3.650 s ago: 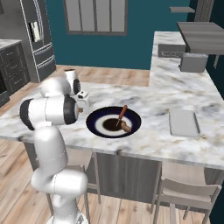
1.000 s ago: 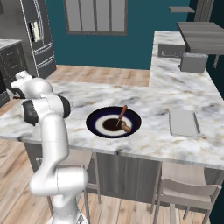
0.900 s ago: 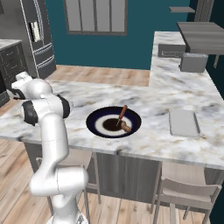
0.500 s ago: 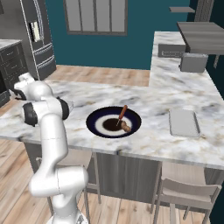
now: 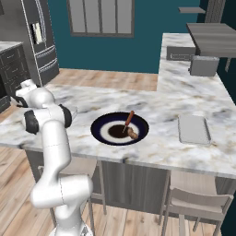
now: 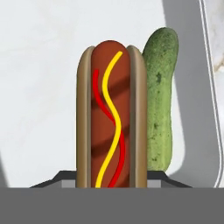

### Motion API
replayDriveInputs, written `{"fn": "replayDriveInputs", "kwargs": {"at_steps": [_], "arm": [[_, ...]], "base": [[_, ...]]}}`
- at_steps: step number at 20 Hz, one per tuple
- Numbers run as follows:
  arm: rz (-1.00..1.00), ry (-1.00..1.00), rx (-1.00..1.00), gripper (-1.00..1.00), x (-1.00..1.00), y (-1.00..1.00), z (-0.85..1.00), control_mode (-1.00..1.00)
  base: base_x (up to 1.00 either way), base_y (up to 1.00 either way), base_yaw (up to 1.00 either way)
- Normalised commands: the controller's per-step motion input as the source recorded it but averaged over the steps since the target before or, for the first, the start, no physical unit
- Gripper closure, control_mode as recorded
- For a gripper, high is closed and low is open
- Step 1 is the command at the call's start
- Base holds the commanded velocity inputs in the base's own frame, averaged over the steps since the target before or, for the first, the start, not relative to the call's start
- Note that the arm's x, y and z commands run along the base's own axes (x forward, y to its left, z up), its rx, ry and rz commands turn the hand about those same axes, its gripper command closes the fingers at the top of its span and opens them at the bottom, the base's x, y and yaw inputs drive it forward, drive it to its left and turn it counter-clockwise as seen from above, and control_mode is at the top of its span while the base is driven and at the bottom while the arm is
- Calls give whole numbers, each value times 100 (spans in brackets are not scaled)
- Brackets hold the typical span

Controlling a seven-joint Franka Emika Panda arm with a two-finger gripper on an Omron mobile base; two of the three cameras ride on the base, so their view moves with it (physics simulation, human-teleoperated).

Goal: Place one cooked food and one vegetable from the large plate to each tupperware container.

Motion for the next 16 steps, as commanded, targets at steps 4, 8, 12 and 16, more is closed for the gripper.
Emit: {"fn": "replayDriveInputs", "kwargs": {"at_steps": [4, 8, 12, 16], "arm": [[9, 0, 0, 100, 3, 0, 0, -100], [7, 0, 0, -100, 1, 1, 0, -100], [2, 0, 0, -100, 12, -3, 0, -100], [0, 0, 7, -100, 8, -16, 0, -100]], "base": [[0, 0, 0], [0, 0, 0], [0, 0, 0], [0, 0, 0]]}}
